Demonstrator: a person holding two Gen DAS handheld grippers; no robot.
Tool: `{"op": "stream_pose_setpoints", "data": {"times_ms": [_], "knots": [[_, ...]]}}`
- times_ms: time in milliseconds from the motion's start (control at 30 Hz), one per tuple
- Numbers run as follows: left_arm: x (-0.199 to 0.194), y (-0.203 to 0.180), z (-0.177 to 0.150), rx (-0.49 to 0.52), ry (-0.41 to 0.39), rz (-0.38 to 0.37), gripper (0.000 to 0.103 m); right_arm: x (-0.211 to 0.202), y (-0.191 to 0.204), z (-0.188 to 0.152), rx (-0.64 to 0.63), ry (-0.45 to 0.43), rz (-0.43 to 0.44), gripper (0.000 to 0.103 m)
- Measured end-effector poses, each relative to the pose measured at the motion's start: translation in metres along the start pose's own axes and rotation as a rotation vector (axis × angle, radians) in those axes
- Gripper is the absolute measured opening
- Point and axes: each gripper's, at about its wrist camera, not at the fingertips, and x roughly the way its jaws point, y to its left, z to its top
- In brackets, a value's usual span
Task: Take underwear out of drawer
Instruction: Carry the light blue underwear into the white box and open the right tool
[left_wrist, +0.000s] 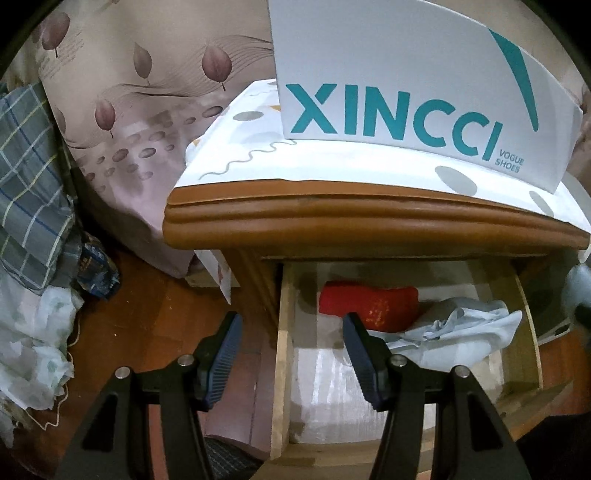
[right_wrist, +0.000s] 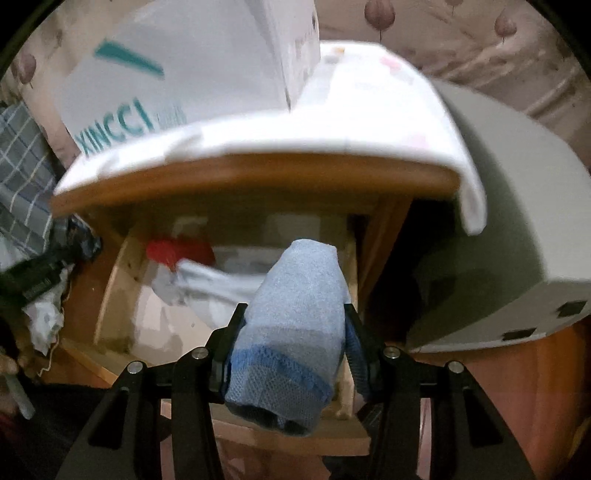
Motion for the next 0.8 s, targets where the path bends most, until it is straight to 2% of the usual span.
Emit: {"op": "stream_pose_setpoints", "data": {"times_ms": [233, 433, 633, 800], "knots": [[0.001, 0.002, 0.000, -0.011, 0.006, 0.002, 0.058, -0.067, 0.013, 0.056, -0.050, -0.110, 0.002, 0.046], [0.000, 0.006, 0.001, -0.017, 0.003, 0.016, 0.058, -0.107, 0.038, 0.106, -0.122, -0.189, 0.015, 0.046], [-0.001, 0.013, 0.001, -0.056, 0.007, 0.013, 0.058, -0.116, 0.065, 0.156, -0.169, -0.215, 0.028, 0.047], [0.001, 0.021, 0.002, -0.093, 0.017, 0.009, 0.058, -0.099, 0.093, 0.190, -0.188, -0.203, 0.044, 0.047]]}}
